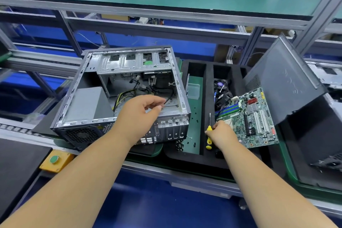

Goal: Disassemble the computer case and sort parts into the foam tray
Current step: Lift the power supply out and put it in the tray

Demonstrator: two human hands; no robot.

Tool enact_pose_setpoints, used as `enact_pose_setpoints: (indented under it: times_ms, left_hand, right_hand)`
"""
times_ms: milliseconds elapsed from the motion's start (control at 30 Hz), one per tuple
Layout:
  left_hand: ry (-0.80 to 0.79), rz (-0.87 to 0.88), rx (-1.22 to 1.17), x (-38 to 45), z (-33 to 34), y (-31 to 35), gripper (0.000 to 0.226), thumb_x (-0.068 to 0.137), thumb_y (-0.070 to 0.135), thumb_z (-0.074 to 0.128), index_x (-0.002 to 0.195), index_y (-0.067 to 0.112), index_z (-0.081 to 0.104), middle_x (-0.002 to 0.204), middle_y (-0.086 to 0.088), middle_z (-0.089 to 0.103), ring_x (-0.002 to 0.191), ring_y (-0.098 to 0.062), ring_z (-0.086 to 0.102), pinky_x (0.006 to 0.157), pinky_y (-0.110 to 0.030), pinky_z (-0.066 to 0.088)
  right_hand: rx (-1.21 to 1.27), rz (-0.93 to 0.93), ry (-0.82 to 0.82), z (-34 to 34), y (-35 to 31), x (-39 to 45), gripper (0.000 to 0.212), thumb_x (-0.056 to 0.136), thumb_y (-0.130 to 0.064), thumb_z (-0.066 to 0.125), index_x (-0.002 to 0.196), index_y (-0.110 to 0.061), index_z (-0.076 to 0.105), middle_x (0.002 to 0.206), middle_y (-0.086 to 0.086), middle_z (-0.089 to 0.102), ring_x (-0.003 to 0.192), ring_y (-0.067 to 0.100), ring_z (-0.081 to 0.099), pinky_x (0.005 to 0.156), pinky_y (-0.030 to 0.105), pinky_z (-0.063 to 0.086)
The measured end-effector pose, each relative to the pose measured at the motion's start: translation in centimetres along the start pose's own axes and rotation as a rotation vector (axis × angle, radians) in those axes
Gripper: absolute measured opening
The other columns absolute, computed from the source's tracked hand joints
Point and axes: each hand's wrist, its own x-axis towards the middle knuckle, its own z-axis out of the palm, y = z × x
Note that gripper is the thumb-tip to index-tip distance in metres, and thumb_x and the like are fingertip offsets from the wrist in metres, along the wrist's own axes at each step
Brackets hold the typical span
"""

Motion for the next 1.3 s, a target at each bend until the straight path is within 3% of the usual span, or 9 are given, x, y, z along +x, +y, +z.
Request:
enact_pose_setpoints:
  times_ms: [133,200,400,500,633,767,933,1167,1300]
  left_hand:
    - [0.021,0.015,0.057,-0.1,-1.1,-0.6,0.025,0.090,0.017,0.063,0.108,0.032,0.073,0.101,0.021,0.070,0.098,0.005,0.060,0.088,-0.018,0.046]
    - [0.050,0.044,0.219,0.3,-2.8,-1.4,0.028,0.090,0.019,0.063,0.114,0.031,0.071,0.109,0.021,0.067,0.102,0.005,0.058,0.093,-0.020,0.043]
    - [0.120,-0.056,0.721,1.5,-9.8,-5.9,0.053,0.087,0.042,0.066,0.133,0.017,0.059,0.133,-0.007,0.056,0.124,-0.028,0.048,0.105,-0.041,0.037]
    - [0.122,-0.195,0.931,1.5,-11.4,-7.9,0.077,0.084,0.070,0.048,0.143,0.020,0.046,0.146,-0.013,0.042,0.134,-0.034,0.038,0.109,-0.049,0.034]
    - [0.135,-0.314,0.942,1.2,-12.1,-9.3,0.105,0.070,0.089,0.009,0.149,0.024,0.033,0.154,-0.015,0.029,0.141,-0.035,0.026,0.111,-0.053,0.028]
    - [0.084,-0.283,0.909,1.8,-11.9,-10.1,0.101,0.068,0.093,0.005,0.147,0.034,0.026,0.160,-0.004,0.020,0.147,-0.033,0.013,0.108,-0.056,0.032]
    - [0.046,-0.233,0.924,3.3,-13.2,-11.4,0.096,0.072,0.091,0.007,0.147,0.034,0.026,0.159,0.000,0.020,0.148,-0.032,0.009,0.106,-0.057,0.033]
    - [0.003,-0.172,0.906,7.0,-15.4,-13.4,0.097,0.072,0.090,0.009,0.147,0.032,0.027,0.159,0.001,0.022,0.148,-0.033,0.007,0.109,-0.055,0.032]
    - [-0.022,-0.121,0.907,9.4,-16.7,-14.7,0.097,0.074,0.090,0.011,0.148,0.030,0.028,0.159,0.000,0.022,0.148,-0.034,0.007,0.110,-0.055,0.030]
  right_hand:
    - [0.037,-0.007,0.031,-0.6,-0.6,-0.5,0.036,0.094,-0.041,0.060,0.109,-0.010,0.052,0.110,0.011,0.059,0.087,0.028,0.056,0.068,0.034,0.042]
    - [0.142,-0.061,0.089,-1.7,-1.7,-1.2,0.039,0.097,-0.046,0.052,0.117,-0.012,0.053,0.117,0.010,0.057,0.092,0.027,0.056,0.074,0.036,0.044]
    - [0.302,-0.547,0.172,-4.9,-9.4,-4.8,0.053,0.094,-0.058,0.046,0.135,-0.026,0.050,0.134,0.000,0.045,0.123,0.021,0.047,0.103,0.044,0.042]
    - [0.095,-0.720,0.174,-4.5,-12.9,-6.4,0.057,0.094,-0.057,0.050,0.141,-0.026,0.046,0.145,0.001,0.038,0.135,0.024,0.035,0.110,0.040,0.032]
    - [-0.135,-0.666,0.092,-2.8,-14.8,-6.7,0.073,0.092,-0.065,0.046,0.154,-0.028,0.030,0.164,-0.001,0.010,0.149,0.027,0.010,0.119,0.045,0.021]
    - [-0.315,-0.545,0.114,-1.5,-15.5,-6.3,0.077,0.093,-0.071,0.036,0.156,-0.029,0.022,0.165,-0.007,0.001,0.150,0.029,0.009,0.111,0.047,0.036]
    - [-0.384,-0.488,0.182,-0.3,-17.2,-6.2,0.071,0.093,-0.070,0.032,0.153,-0.031,0.028,0.163,-0.008,0.000,0.143,0.029,0.020,0.093,0.043,0.047]
    - [-0.390,-0.417,0.256,1.1,-20.0,-5.4,0.064,0.094,-0.067,0.035,0.148,-0.033,0.036,0.162,-0.012,0.003,0.138,0.026,0.027,0.083,0.039,0.050]
    - [-0.385,-0.364,0.286,1.8,-22.0,-5.1,0.062,0.094,-0.066,0.035,0.146,-0.033,0.038,0.162,-0.012,0.006,0.136,0.025,0.030,0.086,0.038,0.047]
